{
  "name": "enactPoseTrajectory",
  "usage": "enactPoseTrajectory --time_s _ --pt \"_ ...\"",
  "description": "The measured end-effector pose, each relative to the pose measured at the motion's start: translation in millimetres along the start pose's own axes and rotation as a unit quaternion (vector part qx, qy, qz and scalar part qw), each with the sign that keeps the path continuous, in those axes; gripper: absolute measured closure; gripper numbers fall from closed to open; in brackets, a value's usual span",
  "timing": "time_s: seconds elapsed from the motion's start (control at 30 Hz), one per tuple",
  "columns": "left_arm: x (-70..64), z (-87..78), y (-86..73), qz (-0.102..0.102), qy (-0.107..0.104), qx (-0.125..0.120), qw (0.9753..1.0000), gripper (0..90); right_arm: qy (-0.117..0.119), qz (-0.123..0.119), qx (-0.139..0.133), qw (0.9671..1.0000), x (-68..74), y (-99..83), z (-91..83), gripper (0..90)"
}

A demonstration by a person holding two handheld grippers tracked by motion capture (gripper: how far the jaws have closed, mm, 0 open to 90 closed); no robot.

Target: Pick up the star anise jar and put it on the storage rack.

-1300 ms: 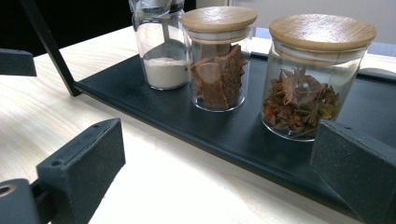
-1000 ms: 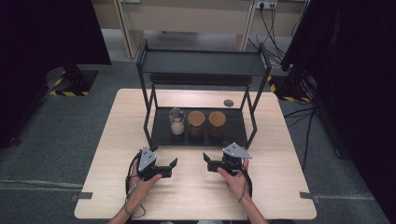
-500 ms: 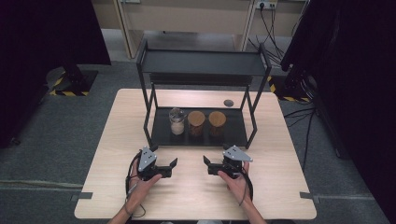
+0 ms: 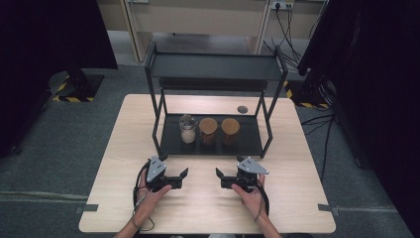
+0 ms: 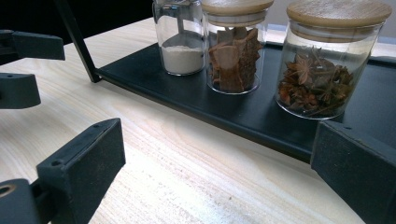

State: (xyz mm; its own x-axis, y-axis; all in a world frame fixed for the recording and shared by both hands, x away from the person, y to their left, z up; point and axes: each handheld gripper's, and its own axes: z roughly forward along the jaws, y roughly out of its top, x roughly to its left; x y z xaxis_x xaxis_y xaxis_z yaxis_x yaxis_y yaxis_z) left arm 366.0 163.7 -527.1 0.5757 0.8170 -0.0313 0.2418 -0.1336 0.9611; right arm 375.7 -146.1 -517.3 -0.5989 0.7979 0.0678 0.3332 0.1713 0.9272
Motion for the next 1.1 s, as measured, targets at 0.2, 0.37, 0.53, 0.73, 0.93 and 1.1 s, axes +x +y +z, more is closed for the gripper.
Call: enactPoseTrajectory --time_s 0.2,0.37,0.53,0.73,0.93,1.1 --pt "0.3 0.0 0.0 -0.001 0.000 0.000 1.0000 2.6 0.001 0.001 0.000 1.0000 0.9 -1.2 -2.1 3.3" --pt "0.3 0.0 0.0 -0.001 0.000 0.000 1.0000 2.6 0.003 0.001 0.000 1.0000 2.2 -2.5 -3.8 3.3" --pt "0.3 0.0 0.0 -0.001 0.000 0.000 1.0000 2.6 0.005 0.000 0.001 1.0000 3.3 -4.4 -4.8 3.3" --pt "0.2 0.0 0.0 -0.001 0.000 0.000 1.0000 2.6 0.006 0.001 0.003 1.0000 3.8 -7.1 -5.1 3.2" --pt "0.1 0.0 0.0 -0.001 0.000 0.000 1.0000 2.6 0.005 -0.001 0.005 1.0000 4.2 -8.2 -4.4 3.2" --pt "0.0 0.0 0.0 0.000 0.000 0.000 1.0000 2.6 0.005 -0.002 0.007 1.0000 4.6 -8.1 -4.5 3.2"
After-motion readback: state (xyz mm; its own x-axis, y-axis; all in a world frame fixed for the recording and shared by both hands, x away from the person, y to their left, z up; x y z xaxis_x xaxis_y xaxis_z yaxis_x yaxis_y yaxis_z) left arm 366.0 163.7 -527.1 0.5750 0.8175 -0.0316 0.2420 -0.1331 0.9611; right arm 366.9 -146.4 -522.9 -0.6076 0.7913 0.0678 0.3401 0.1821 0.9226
